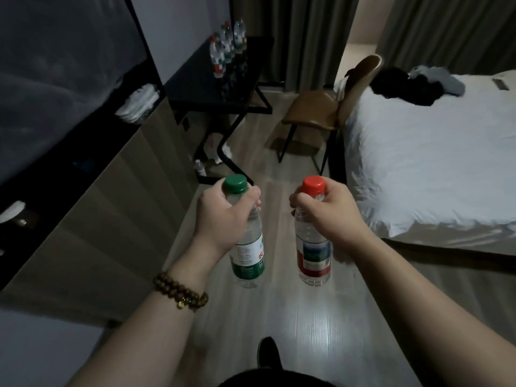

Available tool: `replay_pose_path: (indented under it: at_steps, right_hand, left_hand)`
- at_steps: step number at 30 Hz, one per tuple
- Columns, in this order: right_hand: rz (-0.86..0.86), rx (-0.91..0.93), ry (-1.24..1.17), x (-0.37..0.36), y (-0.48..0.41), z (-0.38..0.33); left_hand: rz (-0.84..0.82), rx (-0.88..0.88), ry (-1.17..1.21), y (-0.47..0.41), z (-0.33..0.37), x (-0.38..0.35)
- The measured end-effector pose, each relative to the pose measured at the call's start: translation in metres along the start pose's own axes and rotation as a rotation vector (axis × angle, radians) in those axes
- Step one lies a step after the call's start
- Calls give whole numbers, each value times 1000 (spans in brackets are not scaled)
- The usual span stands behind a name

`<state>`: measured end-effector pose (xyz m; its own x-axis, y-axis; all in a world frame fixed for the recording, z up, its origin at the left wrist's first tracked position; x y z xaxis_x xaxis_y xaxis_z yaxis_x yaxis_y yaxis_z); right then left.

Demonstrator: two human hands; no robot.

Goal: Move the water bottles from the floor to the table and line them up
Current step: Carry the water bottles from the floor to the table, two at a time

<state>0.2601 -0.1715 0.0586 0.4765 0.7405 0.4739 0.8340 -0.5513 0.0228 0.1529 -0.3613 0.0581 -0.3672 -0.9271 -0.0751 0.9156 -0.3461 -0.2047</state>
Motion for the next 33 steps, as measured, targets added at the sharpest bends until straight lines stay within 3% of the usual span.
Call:
replay_pose_path:
  at_steps: [16,33]
  right_hand:
    - [83,-31,-37,-12,-266,4]
    - [-32,19,-114,-34,-655,-28]
  left_hand:
    - [-53,74,13,-264,-74,-55]
    - [200,144,-34,-596,-133,-82]
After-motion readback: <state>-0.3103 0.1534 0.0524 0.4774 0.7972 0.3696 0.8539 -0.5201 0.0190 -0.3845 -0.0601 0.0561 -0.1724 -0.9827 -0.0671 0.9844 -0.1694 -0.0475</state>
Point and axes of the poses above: each hand's wrist, its own y-axis away from the middle knuckle, its own x-axis out of the back of the hand, z = x × y, the point moved 9 cm from there along -y, towards the middle knuckle, and after that the axes turned 10 degrees about y, right-handed, at the moved point
